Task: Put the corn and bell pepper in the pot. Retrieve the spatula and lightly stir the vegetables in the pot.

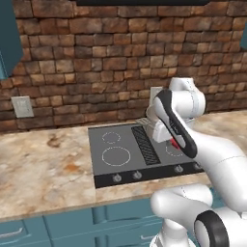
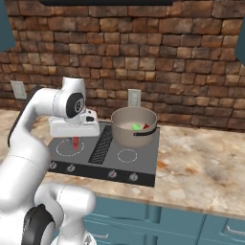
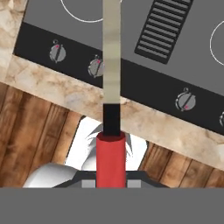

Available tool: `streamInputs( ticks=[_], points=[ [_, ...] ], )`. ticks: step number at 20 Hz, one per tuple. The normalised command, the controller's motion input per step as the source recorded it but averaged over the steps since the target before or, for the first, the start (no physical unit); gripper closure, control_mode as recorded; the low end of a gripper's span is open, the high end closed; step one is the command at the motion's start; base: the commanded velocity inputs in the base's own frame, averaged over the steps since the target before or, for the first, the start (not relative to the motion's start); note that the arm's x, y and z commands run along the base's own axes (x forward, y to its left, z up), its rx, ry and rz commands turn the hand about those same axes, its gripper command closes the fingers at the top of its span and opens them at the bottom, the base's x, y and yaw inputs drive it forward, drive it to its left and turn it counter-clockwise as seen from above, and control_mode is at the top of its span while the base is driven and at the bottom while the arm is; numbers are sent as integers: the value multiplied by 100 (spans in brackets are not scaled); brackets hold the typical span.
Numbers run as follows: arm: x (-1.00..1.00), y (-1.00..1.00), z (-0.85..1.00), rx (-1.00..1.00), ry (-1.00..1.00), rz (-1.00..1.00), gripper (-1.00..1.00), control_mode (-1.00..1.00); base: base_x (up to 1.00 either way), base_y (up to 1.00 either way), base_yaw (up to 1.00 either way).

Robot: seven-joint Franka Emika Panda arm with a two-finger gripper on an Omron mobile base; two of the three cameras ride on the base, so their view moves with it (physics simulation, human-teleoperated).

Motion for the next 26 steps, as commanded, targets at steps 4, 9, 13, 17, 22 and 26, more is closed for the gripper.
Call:
streamInputs(
  ticks=[4, 9, 13, 17, 22, 26],
  points=[
    [0, 0, 0, 0, 0, 0, 100, 100, 28, -42, -5],
    [0, 0, 0, 0, 0, 0, 100, 100, 36, -52, -1],
    [0, 0, 0, 0, 0, 0, 100, 100, 51, -66, 0],
    [70, -62, 36, 10, 1, 0, 100, -100, 0, 0, 0],
    [78, -64, 53, -3, 1, -2, 100, -100, 0, 0, 0],
    [100, -29, 36, -22, 24, 9, 100, -100, 0, 0, 0]
  ],
)
